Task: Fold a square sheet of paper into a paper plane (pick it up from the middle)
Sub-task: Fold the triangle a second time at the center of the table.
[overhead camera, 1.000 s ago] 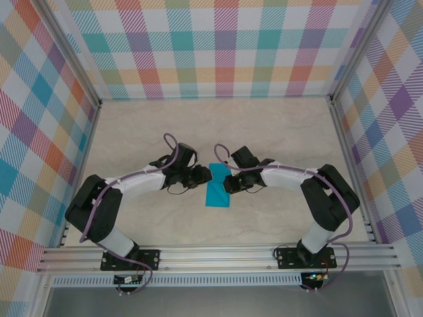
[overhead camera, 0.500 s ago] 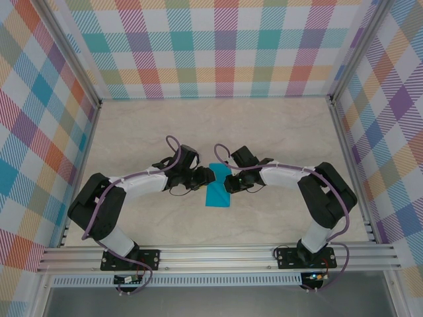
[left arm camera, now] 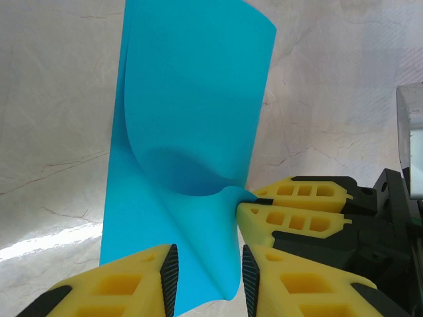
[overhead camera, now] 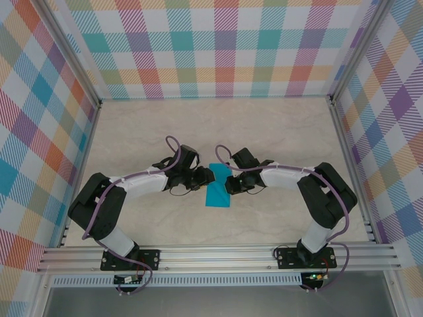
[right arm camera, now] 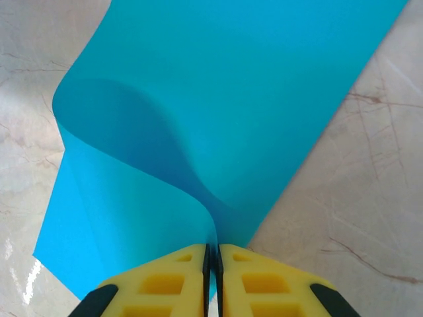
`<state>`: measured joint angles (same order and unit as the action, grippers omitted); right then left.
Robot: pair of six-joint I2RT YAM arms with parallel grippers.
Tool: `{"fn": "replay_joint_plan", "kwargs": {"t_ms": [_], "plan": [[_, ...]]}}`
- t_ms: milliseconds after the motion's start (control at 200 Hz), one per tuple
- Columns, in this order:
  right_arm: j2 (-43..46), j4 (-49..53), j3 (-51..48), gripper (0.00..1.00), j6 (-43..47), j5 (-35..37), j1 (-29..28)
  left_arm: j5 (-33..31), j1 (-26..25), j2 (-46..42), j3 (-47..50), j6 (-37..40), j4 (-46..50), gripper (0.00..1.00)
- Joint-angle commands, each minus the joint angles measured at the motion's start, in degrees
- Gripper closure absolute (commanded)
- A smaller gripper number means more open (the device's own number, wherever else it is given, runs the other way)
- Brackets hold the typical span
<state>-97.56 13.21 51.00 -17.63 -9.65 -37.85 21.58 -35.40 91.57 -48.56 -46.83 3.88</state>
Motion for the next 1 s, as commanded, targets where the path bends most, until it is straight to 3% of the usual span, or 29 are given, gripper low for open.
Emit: {"fn": "replay_joint_plan", "kwargs": {"t_ms": [0, 635, 995], "plan": [[2.3, -1.4, -1.1, 0.87, -1.2, 0.1, 0.4, 0.5, -0.6, 0.9, 0.3, -0.3, -0.8, 0.67], [1.0, -1.1, -0.5, 0.86, -1.0, 1.0, 0.4, 3.1, -0.9, 3.3, -0.1, -3.5, -4.8, 0.8], [0.8, -0.9, -0.6, 0.87, -0.7, 1.4, 0.4, 4.4, -1.3, 5.0, 1.0, -6.6, -10.0, 0.83]]}}
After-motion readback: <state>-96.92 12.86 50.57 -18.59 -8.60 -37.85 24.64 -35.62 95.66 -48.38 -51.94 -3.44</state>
